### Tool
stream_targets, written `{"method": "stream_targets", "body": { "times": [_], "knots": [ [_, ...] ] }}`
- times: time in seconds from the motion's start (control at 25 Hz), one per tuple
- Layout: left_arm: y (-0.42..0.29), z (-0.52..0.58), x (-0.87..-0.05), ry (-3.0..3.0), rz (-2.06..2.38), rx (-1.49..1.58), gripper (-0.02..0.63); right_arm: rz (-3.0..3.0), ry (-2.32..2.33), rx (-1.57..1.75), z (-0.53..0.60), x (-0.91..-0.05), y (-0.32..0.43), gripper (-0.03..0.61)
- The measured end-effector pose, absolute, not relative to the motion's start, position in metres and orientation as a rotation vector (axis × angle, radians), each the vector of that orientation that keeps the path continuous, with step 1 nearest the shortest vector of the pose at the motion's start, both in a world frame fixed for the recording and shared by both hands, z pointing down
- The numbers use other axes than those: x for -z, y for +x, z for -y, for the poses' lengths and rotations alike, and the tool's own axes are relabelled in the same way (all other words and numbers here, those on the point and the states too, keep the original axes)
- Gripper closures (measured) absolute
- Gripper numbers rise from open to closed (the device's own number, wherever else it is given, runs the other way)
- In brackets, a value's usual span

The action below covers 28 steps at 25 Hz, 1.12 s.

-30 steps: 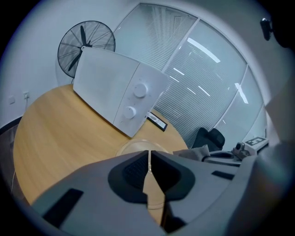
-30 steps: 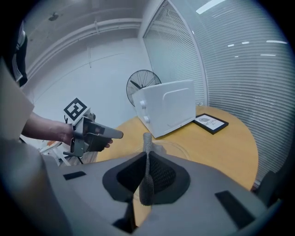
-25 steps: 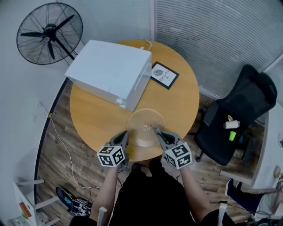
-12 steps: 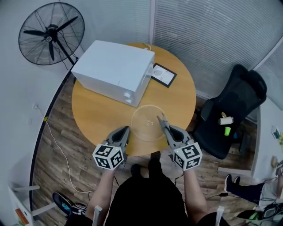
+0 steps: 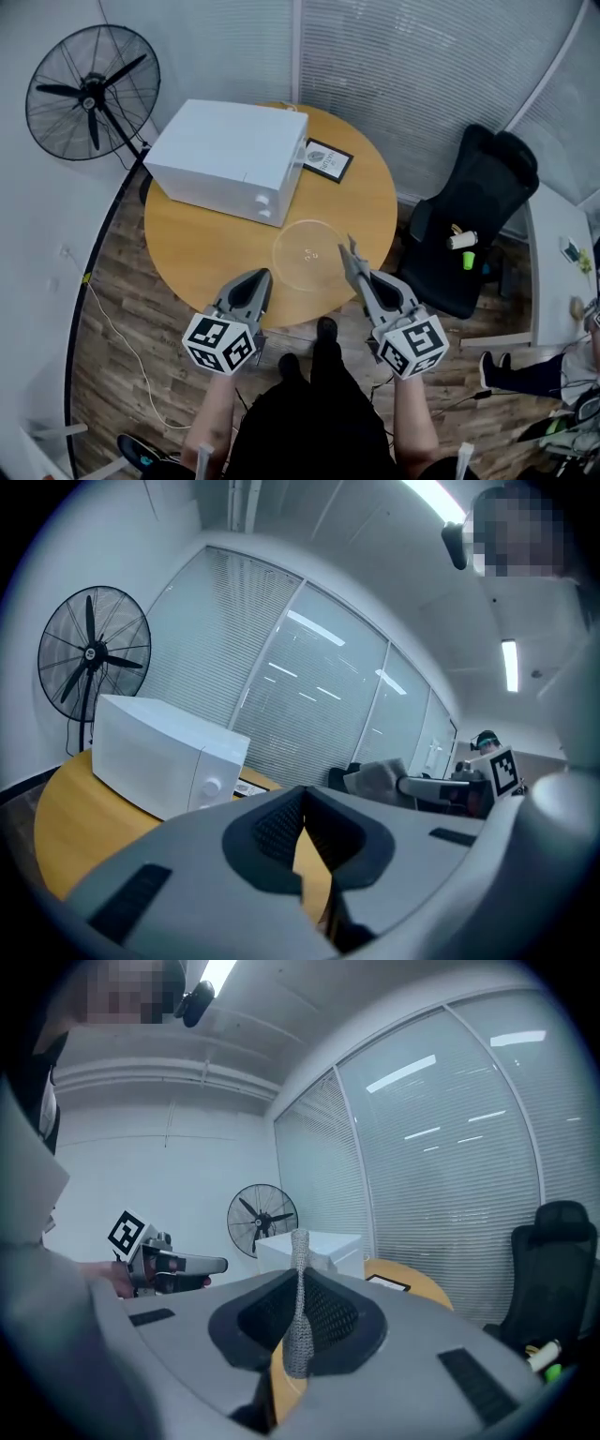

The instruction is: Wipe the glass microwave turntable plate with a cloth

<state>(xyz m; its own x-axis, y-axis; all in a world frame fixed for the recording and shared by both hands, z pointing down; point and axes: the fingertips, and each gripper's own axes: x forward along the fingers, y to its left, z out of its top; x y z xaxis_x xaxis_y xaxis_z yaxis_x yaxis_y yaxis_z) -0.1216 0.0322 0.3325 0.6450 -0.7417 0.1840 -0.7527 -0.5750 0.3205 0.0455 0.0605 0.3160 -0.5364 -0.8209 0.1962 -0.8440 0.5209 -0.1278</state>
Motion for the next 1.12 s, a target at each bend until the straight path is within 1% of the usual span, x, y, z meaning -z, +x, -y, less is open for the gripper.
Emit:
{"method": "stream_targets", "body": {
  "times": [0.4, 1.12],
  "knots": [
    [-0.125, -0.058, -0.293, 2.598, 1.162, 0.0, 0.617, 2.677, 1.54, -0.229, -0.092, -0.283, 0.046, 0.554],
    [-0.117, -0.063, -0.288, 2.622, 1.176, -0.024, 0.617, 2.693, 1.59, -0.269, -0.102, -0.277, 0.065, 0.557]
  ]
}}
